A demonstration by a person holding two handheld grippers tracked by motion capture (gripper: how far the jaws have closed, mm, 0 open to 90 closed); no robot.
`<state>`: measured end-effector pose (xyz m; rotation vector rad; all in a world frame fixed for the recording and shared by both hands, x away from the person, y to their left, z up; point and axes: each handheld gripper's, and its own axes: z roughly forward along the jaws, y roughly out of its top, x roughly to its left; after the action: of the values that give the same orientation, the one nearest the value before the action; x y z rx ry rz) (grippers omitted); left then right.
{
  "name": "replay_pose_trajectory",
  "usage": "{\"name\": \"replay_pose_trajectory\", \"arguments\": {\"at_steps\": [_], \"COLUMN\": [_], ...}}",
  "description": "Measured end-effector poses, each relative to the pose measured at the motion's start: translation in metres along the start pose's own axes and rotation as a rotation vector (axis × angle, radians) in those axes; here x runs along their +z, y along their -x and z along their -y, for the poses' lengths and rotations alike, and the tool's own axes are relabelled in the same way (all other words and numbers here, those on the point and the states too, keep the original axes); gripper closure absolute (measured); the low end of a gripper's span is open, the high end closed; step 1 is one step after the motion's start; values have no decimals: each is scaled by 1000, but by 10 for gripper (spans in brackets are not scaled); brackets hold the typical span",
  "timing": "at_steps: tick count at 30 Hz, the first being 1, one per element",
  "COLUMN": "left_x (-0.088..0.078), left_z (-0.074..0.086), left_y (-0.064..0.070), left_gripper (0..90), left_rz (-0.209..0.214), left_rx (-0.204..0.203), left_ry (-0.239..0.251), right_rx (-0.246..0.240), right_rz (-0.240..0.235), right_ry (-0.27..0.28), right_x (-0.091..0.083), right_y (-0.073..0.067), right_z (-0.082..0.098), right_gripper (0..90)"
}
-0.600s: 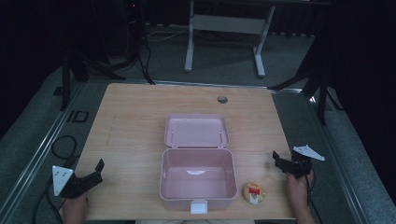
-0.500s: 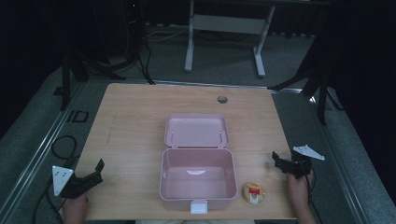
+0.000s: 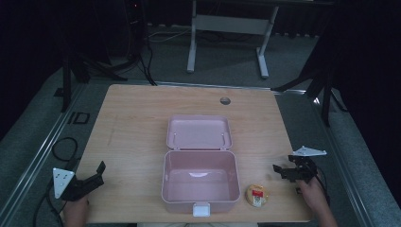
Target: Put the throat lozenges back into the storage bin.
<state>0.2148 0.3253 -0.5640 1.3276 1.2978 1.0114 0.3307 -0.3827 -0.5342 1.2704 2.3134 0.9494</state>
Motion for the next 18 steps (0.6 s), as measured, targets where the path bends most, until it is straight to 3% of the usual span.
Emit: {"name": "replay_pose_trajectory", "arguments": {"at_steps": [10,18], "left_x": [0,0], "left_z": [0,0], "left_y": [0,0], "left_gripper": [3,3], "left_rz": [-1,-1], "left_rx": [0,0], "left_ry": [1,1], "right_rx": [-159,-265], "right_rz": [-128,-164], "right_ry": [-228,-386], "right_x": [-7,-12], "right_y": [-7,-15], "right_z": [-8,-15], "right_gripper": [133,135]}}
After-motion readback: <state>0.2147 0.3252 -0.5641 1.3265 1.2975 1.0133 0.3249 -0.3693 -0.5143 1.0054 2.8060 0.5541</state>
